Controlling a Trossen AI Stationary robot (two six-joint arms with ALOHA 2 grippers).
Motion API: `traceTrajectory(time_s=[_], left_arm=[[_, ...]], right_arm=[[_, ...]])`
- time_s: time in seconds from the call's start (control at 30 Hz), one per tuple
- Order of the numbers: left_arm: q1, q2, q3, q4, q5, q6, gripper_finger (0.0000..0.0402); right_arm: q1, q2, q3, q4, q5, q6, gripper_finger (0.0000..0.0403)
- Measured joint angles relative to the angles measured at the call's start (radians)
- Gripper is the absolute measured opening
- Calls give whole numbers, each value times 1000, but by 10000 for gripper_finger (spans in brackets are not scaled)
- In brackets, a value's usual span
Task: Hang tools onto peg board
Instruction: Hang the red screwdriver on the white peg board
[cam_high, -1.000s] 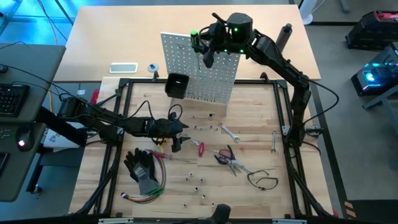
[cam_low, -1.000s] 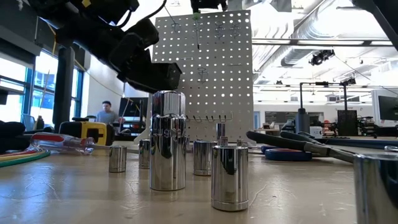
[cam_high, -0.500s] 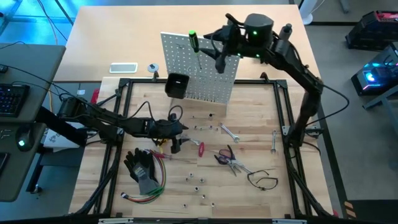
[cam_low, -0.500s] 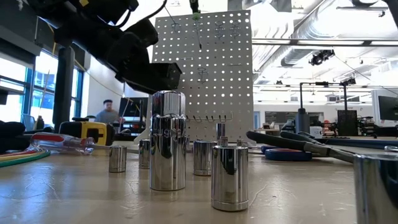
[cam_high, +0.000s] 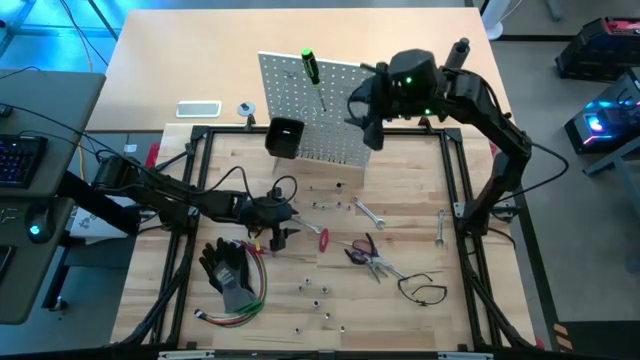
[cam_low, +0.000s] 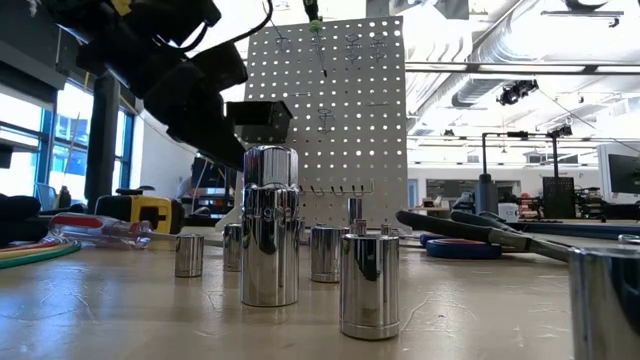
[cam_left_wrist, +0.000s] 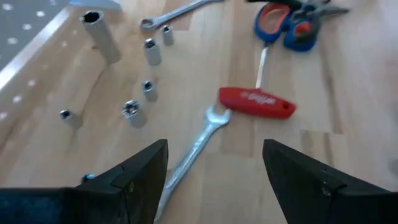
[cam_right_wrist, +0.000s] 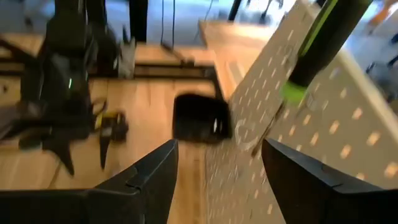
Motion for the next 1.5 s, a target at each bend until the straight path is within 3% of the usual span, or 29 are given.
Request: traceTrajectory(time_s=[0.33,0.57,0.8,1.13,1.37,1.5], left_arm=[[0,0,0,112,115,23,255],[-31,0,0,-56,205,36,255],[-109,0,0,-247,208,-7,255],[-178,-8,2,-365,196,-102,255],[-203,-8,2,-500,94,-130,252],[-211,-8,2,-489,43,-106,226]], right_arm=[[76,0,-1,-231,47,103,227],[143,5,-16,-298,56,158,227],[224,16,-16,-309,151,181,227],[262,38,-16,-294,189,184,227],[262,53,-16,-297,188,184,227],[262,59,-16,-291,188,183,227]])
